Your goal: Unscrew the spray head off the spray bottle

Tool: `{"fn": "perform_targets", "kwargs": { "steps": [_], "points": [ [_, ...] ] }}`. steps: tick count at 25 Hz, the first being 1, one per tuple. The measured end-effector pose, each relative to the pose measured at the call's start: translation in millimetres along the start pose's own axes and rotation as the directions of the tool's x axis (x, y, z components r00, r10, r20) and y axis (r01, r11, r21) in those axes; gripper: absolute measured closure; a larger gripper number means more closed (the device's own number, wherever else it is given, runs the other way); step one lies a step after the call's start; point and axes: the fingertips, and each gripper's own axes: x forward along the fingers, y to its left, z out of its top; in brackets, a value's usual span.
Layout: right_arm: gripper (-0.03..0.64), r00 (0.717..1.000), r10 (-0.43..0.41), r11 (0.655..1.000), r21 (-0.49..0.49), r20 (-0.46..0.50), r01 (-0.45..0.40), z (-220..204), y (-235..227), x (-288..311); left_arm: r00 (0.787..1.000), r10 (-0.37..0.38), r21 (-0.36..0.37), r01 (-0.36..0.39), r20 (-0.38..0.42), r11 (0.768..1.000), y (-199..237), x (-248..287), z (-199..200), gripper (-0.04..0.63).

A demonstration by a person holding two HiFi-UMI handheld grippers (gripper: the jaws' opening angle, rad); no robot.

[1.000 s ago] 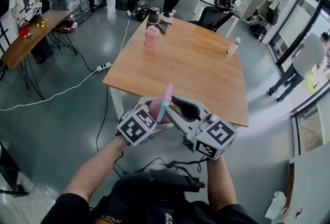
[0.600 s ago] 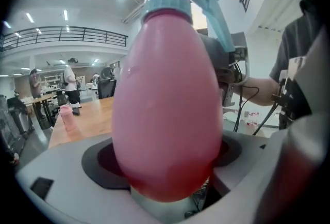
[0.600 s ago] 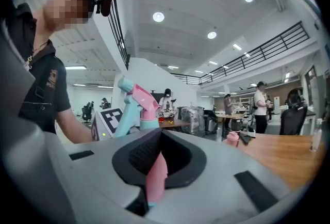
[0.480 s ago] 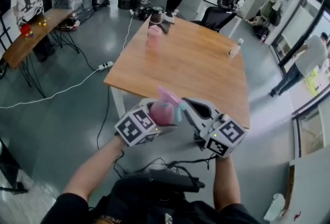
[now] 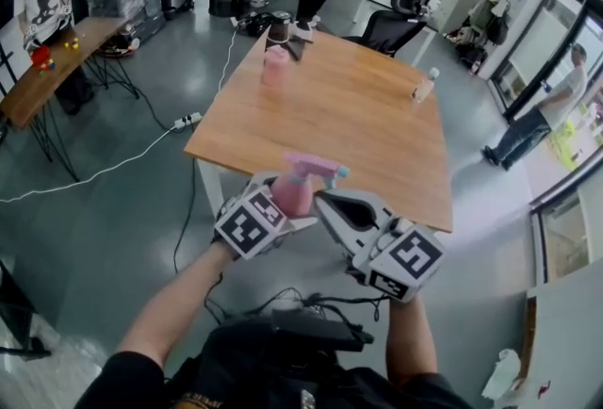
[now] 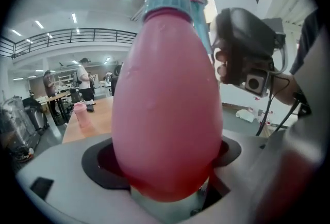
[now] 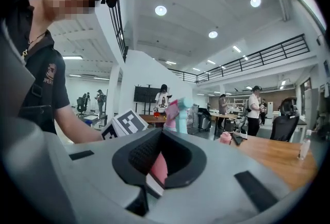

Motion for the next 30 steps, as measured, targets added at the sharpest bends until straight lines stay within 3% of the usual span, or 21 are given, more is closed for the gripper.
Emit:
{"fn": "perform_targets", "kwargs": {
  "steps": [15, 19, 22, 25, 30],
  "points": [
    [0.607, 1.0, -0.017, 0.999, 0.042, 0.005, 0.017, -5, -36, 5, 0.995, -0.084, 0.08, 0.08, 0.048, 0.994, -29, -10, 10, 0.172],
    [0.607, 0.999, -0.025, 0.997, 0.08, 0.03, 0.022, -4, -35, 6, 0.997, -0.059, 0.058, 0.056, 0.042, 0.997, -22, -7, 8, 0.172],
    [0.606, 0.995, -0.057, 0.986, 0.161, 0.085, 0.043, 2, -26, -6, 1.0, -0.015, 0.034, 0.014, 0.027, 0.999, -13, -5, 5, 0.172],
    [0.438, 0.994, -0.069, 0.98, 0.191, 0.083, 0.052, 4, -11, 2, 0.999, 0.022, 0.029, -0.023, 0.024, 0.999, -8, -6, 6, 0.172],
    [0.434, 0.984, -0.177, 0.974, 0.146, 0.031, 0.171, -1, -12, 18, 0.999, 0.047, 0.03, -0.048, 0.019, 0.998, -12, -1, 9, 0.172]
  ]
}}
